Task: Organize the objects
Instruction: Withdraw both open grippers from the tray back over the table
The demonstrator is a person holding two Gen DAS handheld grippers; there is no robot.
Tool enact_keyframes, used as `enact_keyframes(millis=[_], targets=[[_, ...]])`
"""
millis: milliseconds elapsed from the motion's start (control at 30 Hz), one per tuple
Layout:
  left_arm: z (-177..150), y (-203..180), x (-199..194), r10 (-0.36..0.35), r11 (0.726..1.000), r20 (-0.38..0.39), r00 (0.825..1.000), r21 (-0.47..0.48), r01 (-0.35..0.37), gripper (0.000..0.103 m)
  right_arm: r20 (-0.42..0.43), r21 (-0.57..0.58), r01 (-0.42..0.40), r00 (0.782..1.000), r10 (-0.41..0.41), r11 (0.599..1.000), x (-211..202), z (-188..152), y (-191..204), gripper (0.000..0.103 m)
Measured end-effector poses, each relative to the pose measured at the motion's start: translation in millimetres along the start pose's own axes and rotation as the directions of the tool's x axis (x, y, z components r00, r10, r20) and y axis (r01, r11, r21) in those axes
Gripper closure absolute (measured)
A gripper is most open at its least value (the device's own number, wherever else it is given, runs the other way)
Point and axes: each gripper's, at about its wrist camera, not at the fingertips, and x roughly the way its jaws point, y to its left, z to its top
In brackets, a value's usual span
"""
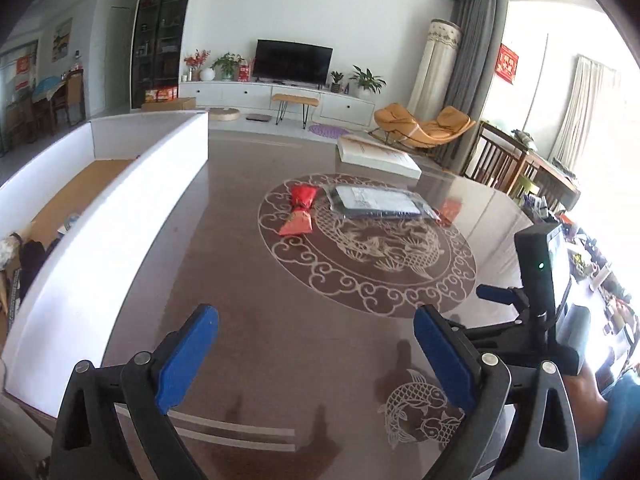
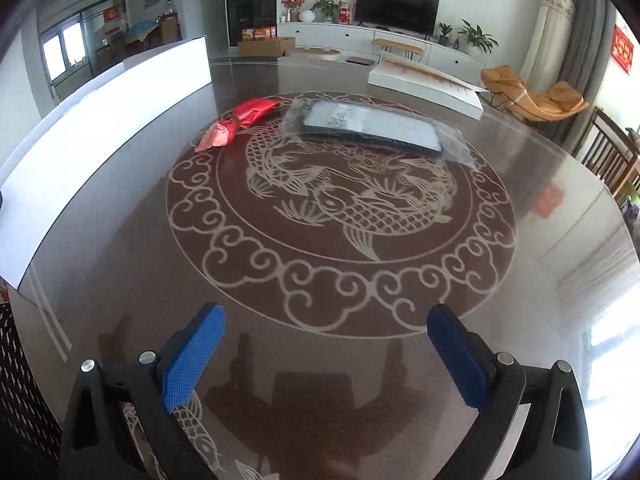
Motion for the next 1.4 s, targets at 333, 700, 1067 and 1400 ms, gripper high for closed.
enact_keyframes(millis=[333, 700, 1067, 1400], targets=[[-35, 6, 46, 0.113, 0.992, -0.100, 0.988, 0.069, -0.107, 0.004, -0.013, 0.030, -0.026, 1.000, 0.026, 0.999, 8, -16, 7, 0.002], [-45, 25, 63, 0.127, 0.992, -0.167, 0.978, 0.027, -0.124, 0.004, 0.010, 0.037, -0.016, 1.000, 0.016, 0.999, 10, -19, 10, 0.000], [-47, 20, 66, 0.171, 0.984, -0.175, 0.970, 0.070, -0.161, 0.001, 0.010, 0.037, -0.016, 1.000, 0.016, 0.999, 10, -19, 10, 0.000], [-47, 18, 68, 0.180, 0.982, -0.175, 0.968, 0.085, -0.167, 0.000, 0.010, 0.037, -0.016, 1.000, 0.016, 0.999, 9, -19, 10, 0.000]])
